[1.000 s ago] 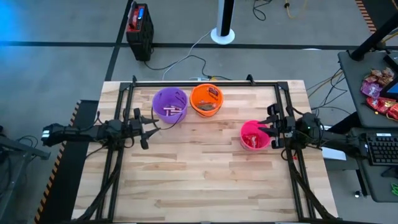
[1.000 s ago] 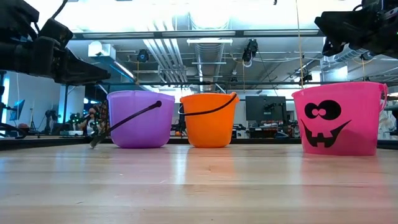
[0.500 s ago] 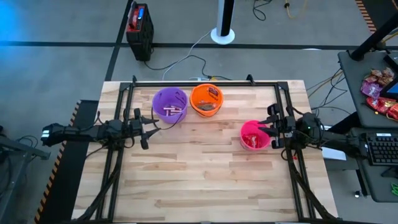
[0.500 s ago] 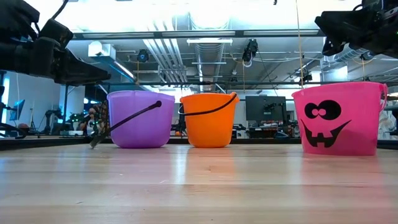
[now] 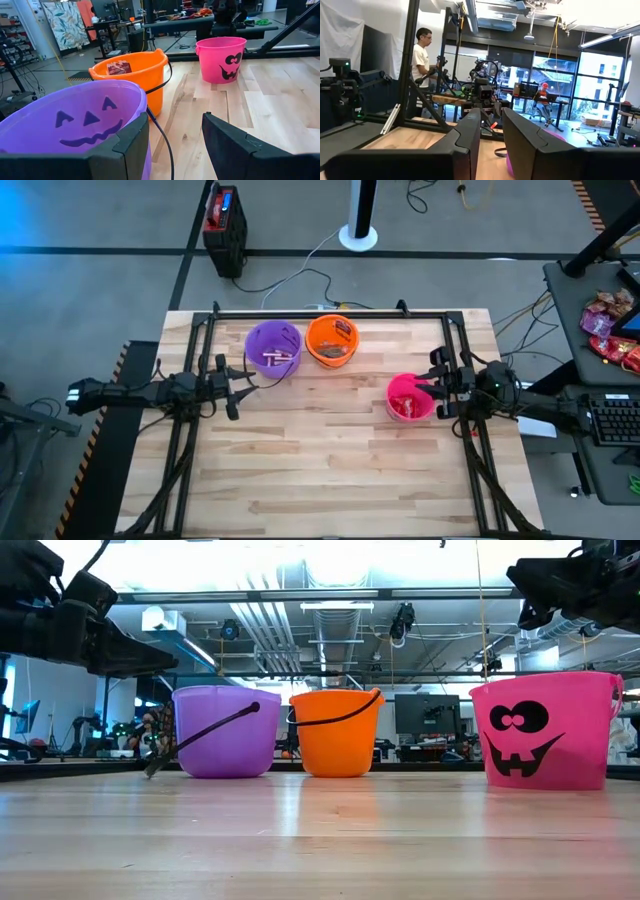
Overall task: Sort candy by brand, put in halloween buckets
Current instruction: Return to Home Position
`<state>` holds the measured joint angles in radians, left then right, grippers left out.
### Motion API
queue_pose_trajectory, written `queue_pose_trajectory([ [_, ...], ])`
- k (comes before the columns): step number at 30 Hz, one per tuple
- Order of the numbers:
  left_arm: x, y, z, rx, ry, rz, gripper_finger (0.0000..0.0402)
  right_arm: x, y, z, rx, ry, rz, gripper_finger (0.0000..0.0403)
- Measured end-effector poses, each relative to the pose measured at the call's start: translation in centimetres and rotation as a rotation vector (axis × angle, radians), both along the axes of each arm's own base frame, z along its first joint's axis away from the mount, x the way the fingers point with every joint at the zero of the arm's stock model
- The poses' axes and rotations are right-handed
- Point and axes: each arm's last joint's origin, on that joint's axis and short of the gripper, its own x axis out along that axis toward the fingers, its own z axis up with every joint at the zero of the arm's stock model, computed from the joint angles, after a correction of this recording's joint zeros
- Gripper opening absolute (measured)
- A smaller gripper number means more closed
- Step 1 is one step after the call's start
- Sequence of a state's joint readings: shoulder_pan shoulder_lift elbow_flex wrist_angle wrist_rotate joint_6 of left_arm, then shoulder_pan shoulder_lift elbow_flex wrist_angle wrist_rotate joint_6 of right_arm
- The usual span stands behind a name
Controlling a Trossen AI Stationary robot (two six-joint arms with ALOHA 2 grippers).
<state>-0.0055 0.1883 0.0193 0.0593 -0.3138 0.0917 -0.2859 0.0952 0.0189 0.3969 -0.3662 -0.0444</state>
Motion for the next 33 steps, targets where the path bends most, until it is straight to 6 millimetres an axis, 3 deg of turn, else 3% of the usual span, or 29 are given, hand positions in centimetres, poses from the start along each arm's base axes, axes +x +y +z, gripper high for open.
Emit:
queue_pose_trajectory([
  [33, 0.0, 0.0, 0.0, 0.0, 0.0, 0.0, 0.0168, 0.0, 0.0, 0.0, 0.0, 0.0, -0.001, 0.0082],
])
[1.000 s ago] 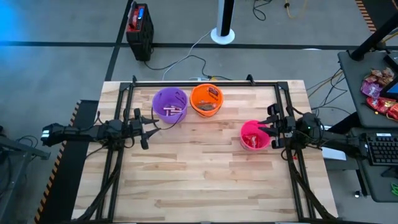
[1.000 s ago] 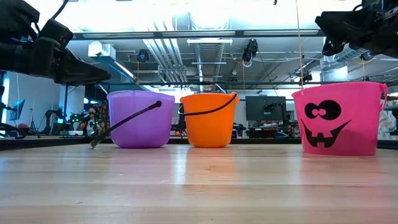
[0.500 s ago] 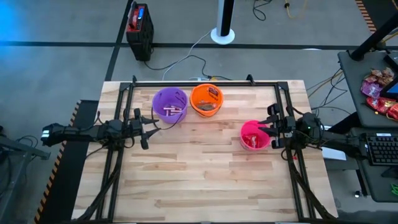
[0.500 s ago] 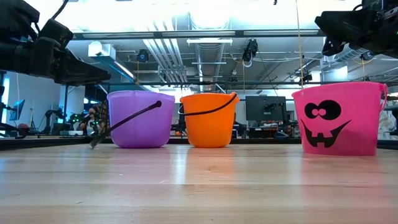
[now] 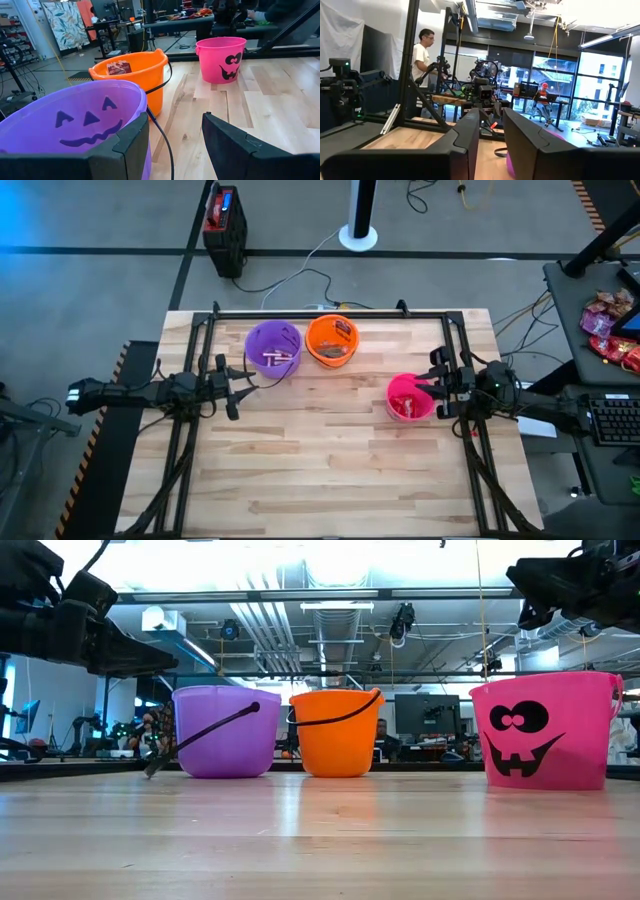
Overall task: Sort candy by brand, put in halloween buckets
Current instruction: Return to Home Position
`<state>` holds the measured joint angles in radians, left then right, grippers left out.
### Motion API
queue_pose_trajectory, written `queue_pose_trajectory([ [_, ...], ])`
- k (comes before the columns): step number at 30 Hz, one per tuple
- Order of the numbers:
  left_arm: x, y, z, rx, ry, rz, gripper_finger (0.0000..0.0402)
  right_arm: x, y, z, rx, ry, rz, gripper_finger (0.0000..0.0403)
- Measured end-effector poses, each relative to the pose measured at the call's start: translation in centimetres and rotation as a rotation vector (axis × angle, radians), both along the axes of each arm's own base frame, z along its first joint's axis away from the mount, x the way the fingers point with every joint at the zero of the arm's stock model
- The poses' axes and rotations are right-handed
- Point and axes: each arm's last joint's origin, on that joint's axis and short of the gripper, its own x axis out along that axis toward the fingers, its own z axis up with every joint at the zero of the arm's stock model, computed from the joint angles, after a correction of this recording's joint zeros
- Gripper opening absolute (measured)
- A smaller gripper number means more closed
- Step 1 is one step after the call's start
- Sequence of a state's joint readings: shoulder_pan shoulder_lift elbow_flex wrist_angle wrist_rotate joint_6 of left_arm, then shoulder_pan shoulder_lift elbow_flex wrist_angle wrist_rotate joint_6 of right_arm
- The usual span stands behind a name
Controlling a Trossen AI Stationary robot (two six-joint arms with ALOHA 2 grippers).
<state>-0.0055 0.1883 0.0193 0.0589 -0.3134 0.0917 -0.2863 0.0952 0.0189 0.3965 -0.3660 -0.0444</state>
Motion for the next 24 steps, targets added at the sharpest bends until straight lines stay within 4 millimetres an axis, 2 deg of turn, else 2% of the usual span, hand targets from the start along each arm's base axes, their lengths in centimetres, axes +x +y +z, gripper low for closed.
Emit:
queue_pose_trajectory([
  [24, 0.0, 0.0, 0.0, 0.0, 0.0, 0.001, 0.0168, 0.0, 0.0, 0.01, 0.0, -0.001, 0.0, 0.0077],
])
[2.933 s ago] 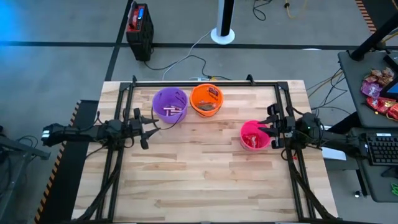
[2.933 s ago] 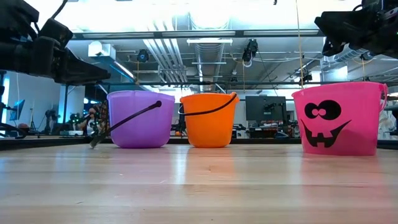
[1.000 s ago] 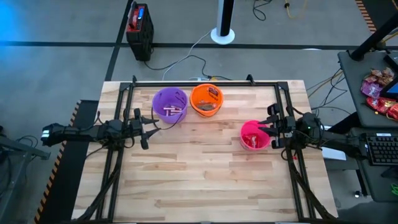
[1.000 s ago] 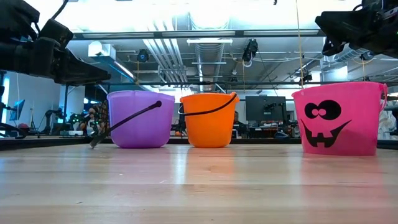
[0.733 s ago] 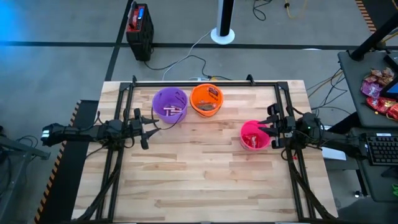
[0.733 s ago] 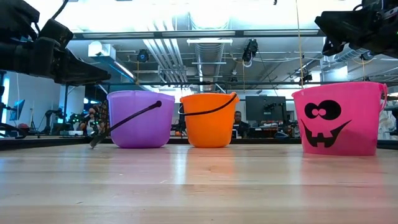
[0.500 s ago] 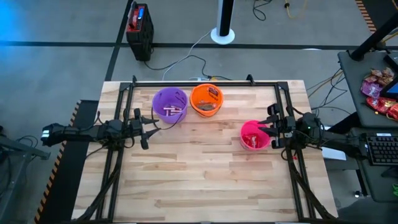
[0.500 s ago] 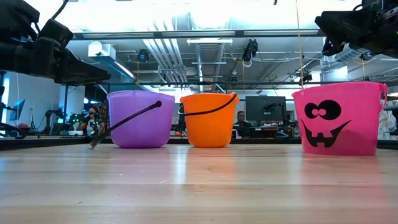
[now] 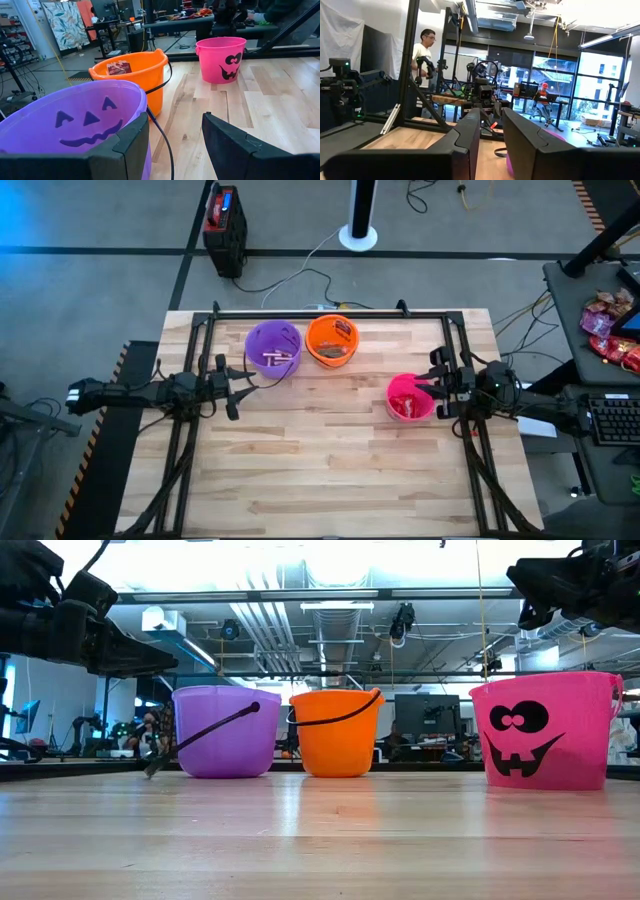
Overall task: Sort candy by brand, put in halloween buckets
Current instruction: Return to Home Position
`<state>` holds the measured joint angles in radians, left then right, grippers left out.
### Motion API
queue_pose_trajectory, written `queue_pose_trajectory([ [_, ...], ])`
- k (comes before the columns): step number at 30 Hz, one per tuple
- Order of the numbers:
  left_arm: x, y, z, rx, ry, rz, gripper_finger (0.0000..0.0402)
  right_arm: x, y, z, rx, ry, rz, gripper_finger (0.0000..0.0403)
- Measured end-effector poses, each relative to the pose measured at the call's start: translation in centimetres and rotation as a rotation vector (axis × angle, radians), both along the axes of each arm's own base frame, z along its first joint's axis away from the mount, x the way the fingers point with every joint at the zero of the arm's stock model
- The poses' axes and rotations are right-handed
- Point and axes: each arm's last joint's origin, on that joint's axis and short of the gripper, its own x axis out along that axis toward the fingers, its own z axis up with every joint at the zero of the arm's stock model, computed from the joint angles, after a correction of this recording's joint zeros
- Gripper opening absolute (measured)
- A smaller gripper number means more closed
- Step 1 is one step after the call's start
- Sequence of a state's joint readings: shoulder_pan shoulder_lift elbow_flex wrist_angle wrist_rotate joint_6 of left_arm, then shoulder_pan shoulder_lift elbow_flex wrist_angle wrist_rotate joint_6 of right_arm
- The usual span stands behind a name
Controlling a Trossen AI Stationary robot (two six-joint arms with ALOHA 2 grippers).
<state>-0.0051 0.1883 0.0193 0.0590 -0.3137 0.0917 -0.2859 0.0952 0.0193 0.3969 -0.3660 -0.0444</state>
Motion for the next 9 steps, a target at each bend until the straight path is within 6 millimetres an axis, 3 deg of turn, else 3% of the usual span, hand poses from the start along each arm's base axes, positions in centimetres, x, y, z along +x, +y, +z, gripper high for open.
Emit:
queue_pose_trajectory([
  [9, 0.0, 0.0, 0.0, 0.0, 0.0, 0.0, 0.0168, 0.0, 0.0, -0.01, 0.0, 0.0, 0.0, 0.0087],
])
